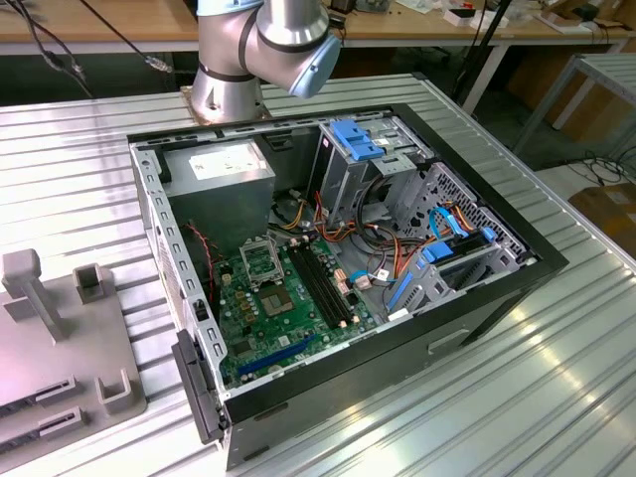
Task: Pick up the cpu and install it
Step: 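Pick up the cpu and move it towards the insertion slot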
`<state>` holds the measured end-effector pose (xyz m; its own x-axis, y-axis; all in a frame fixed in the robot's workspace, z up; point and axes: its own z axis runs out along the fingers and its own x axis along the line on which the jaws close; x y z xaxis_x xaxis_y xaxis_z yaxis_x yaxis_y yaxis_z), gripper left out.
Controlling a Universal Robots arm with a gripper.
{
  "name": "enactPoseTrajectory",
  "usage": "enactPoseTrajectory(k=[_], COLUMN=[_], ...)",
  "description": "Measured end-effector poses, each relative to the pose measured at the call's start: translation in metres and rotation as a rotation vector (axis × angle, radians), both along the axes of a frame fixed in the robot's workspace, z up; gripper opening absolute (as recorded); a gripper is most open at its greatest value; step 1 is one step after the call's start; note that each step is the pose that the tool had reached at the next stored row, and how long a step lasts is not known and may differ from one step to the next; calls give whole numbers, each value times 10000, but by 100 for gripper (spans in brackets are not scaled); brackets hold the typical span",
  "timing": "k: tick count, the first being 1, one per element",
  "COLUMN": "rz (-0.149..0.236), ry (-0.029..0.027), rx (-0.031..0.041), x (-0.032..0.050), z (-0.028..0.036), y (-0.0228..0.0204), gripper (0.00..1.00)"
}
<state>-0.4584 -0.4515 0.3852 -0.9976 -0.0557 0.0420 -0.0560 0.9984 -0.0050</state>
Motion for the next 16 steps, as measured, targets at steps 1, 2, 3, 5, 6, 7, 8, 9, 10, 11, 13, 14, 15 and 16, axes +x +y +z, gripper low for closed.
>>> enactPoseTrajectory(k=[1,2,3,5,6,7,8,9,10,11,13,14,15,16], rz=[0,1,0,0,0,0,0,0,0,-1,1,2,1,1], ry=[2,5,6,8,8,8,11,11,11,12,13,13,12,11], rx=[1,0,0,1,2,2,1,0,1,0,0,-1,1,1], x=[0,0,0,0,0,0,0,0,0,1,8,14,19,28], z=[34,53,69,91,91,91,92,92,92,93,94,94,92,92], y=[0,0,0,0,0,0,0,0,0,0,0,-1,-1,-1], gripper=[47,47,47,47,47,47,47,47,47,47,47,47,47,47])
